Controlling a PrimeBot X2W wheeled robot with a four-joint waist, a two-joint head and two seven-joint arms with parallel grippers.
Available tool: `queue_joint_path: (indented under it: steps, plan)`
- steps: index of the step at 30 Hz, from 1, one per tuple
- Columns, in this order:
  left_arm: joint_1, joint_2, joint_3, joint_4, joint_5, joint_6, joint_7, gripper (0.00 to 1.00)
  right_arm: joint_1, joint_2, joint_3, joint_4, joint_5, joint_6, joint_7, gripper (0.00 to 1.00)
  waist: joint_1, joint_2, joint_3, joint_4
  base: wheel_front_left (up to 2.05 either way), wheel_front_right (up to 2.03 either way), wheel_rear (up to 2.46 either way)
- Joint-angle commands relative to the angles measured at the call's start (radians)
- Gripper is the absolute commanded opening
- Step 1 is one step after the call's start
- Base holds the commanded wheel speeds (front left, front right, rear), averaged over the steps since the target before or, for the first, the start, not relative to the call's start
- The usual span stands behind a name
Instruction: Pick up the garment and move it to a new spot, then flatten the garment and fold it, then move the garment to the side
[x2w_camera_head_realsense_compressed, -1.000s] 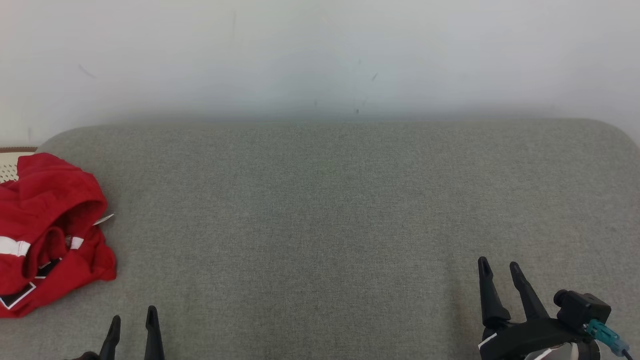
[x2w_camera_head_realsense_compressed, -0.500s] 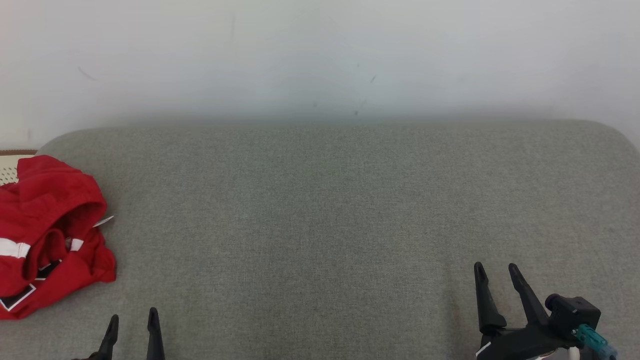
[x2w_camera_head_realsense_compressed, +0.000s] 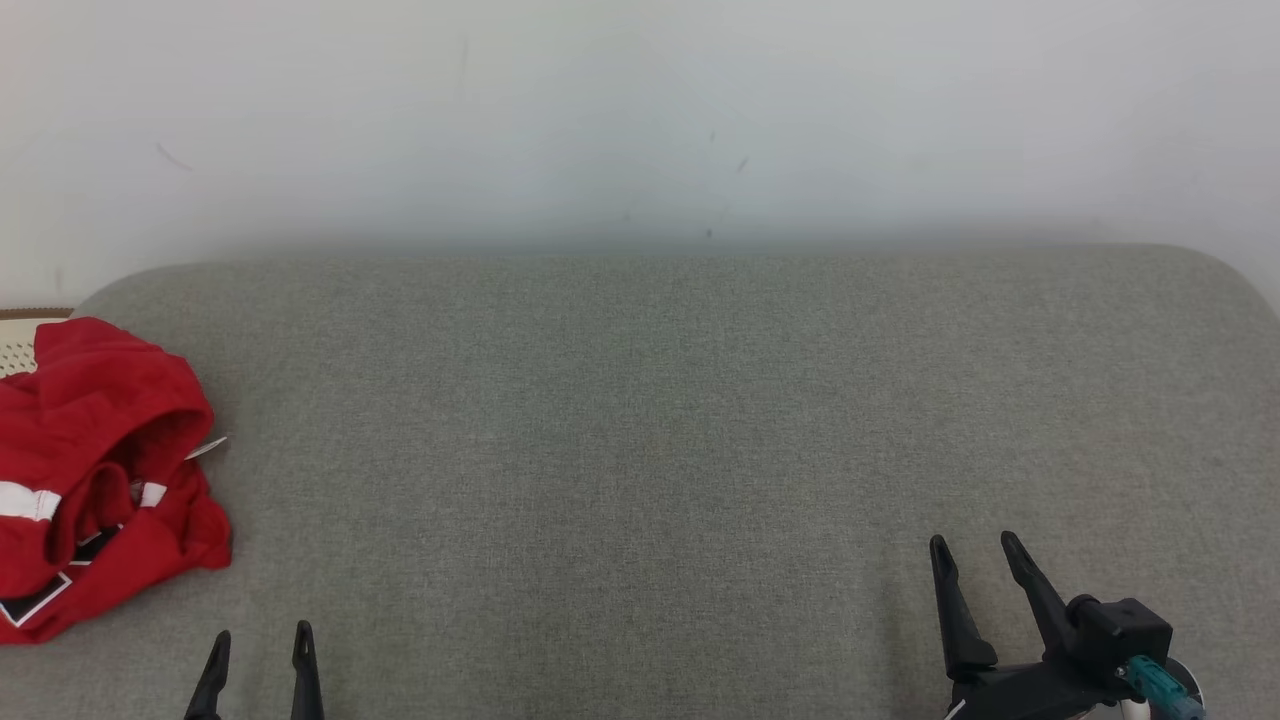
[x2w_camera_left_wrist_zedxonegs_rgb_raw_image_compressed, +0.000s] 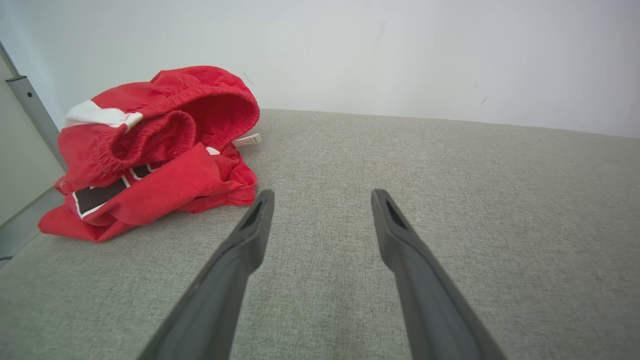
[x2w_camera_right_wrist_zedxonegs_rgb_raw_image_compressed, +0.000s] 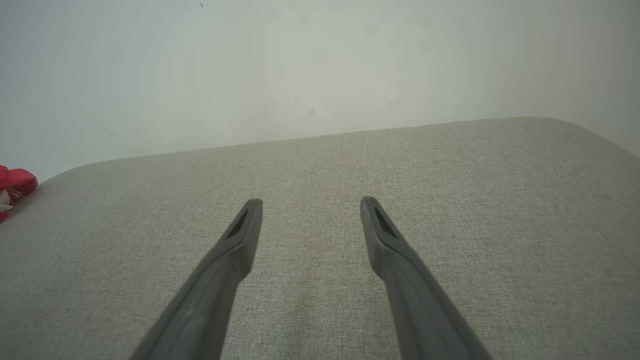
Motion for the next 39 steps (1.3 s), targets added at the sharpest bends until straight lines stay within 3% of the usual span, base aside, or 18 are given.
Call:
queue_joint_path:
  steps: [1, 21, 39]
  plan:
    - [0.012, 0.005, 0.006, 0.003, 0.028, 0.001, -0.009, 1.0, -0.002, -0.007, 0.006, -0.002, -0.021, 0.001, -0.009, 1.0, 0.0, 0.0, -0.001, 0.001, 0.0, 0.0, 0.0]
    - [0.02, -0.002, 0.037, 0.014, -0.008, -0.004, -0.01, 1.0, 0.015, 0.01, -0.022, -0.017, -0.059, 0.001, -0.009, 1.0, 0.0, 0.0, 0.007, 0.039, 0.0, 0.0, 0.0]
    - [0.017, -0.002, 0.086, 0.063, -0.098, 0.0, -0.009, 1.0, -0.013, 0.015, 0.071, -0.024, -0.037, 0.001, -0.009, 1.0, 0.0, 0.0, 0.003, 0.267, 0.0, 0.0, 0.0]
